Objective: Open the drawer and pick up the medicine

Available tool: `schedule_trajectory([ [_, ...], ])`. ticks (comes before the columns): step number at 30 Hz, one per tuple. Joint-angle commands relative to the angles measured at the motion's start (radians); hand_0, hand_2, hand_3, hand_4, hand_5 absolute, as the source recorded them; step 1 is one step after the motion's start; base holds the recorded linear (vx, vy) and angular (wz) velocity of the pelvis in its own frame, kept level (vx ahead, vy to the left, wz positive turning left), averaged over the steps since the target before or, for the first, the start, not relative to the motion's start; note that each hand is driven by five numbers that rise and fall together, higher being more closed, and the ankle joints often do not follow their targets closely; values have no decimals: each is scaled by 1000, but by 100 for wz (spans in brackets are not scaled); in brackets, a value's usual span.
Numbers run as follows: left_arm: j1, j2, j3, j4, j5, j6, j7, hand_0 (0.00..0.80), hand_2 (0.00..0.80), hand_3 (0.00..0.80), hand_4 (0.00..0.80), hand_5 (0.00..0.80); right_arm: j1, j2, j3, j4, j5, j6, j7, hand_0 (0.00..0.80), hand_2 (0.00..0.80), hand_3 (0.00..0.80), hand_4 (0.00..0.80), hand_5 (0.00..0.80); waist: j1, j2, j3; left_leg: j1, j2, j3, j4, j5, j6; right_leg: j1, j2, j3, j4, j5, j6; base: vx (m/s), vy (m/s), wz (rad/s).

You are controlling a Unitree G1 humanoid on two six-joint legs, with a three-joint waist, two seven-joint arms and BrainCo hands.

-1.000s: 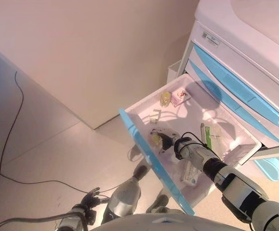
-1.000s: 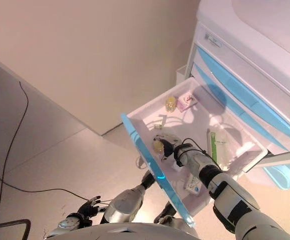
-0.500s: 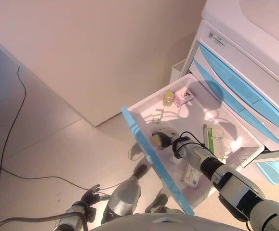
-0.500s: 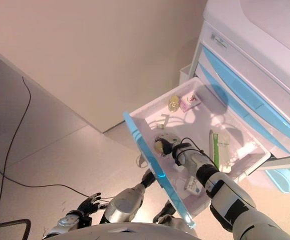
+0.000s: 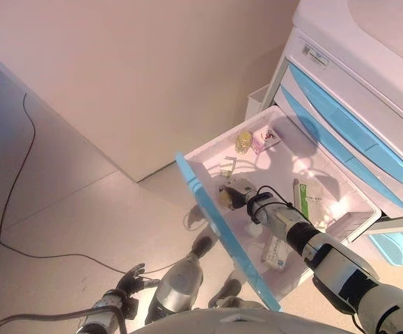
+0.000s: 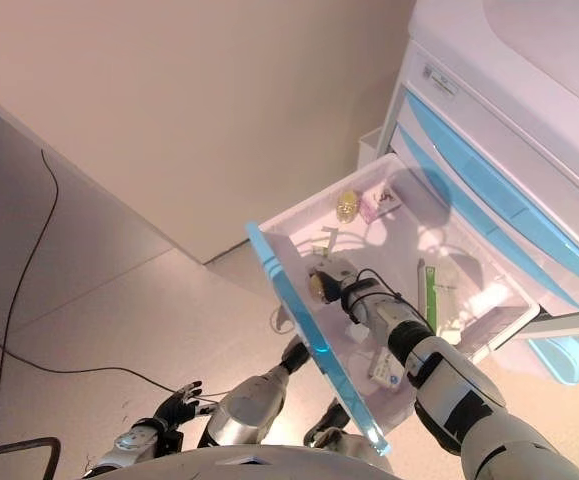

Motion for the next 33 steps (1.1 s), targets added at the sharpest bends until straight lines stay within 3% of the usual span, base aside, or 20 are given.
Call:
schedule_trajectory([
  [1,-7,29,-14,10,19,-11,2,0,0,0,0,0,-50,-19,44,-67,-8,11,-24,800,800,800,800,800,14,-13,26,35,-72,10,-25,-80,43,45,-34,38,-88,112,70,-70,58,-1],
  [4,-2,35,3,10,37,5,2,0,0,0,0,0,-54,-47,41,-161,5,-7,23,800,800,800,800,800,3,-28,18,46,-69,19,-31,-84,45,50,-31,52,-99,121,76,0,0,0],
  [6,11,42,27,10,61,17,4,0,0,0,0,0,-41,-91,31,-288,62,-10,126,800,800,800,800,800,-14,-44,9,56,-65,32,-34,-89,47,51,-29,68,-104,128,81,24,-10,-15],
  [13,3,101,96,42,93,70,-10,0,0,0,0,0,-20,-390,-60,-814,545,88,642,800,800,800,800,800,-123,-107,-45,95,-40,128,-36,-114,56,49,-13,167,-129,162,97,22,-5,-44],
  [16,-12,122,105,63,93,83,-8,0,0,0,0,0,-63,-509,-132,-911,785,131,756,800,800,800,800,800,-171,-123,-77,118,-29,178,-36,-128,59,49,-4,212,-127,164,97,55,11,-66],
  [24,-6,112,115,75,110,78,-6,0,0,0,0,0,-164,-681,-385,-966,1018,140,670,800,800,800,800,800,-277,-110,-156,173,-10,291,-29,-162,63,61,9,309,-131,171,103,68,41,-47],
  [29,10,97,105,66,116,80,-16,0,0,0,0,0,-202,-761,-510,-892,1064,139,584,800,800,800,800,800,-310,-104,-179,198,-9,325,-21,-184,66,78,14,332,-139,169,100,88,9,-21],
  [33,29,101,83,75,130,83,-40,0,0,0,0,0,-293,-800,-533,-762,1141,143,488,800,800,800,800,800,-315,-107,-187,217,-11,333,-13,-199,69,98,16,333,-145,167,98,114,-14,-10],
])
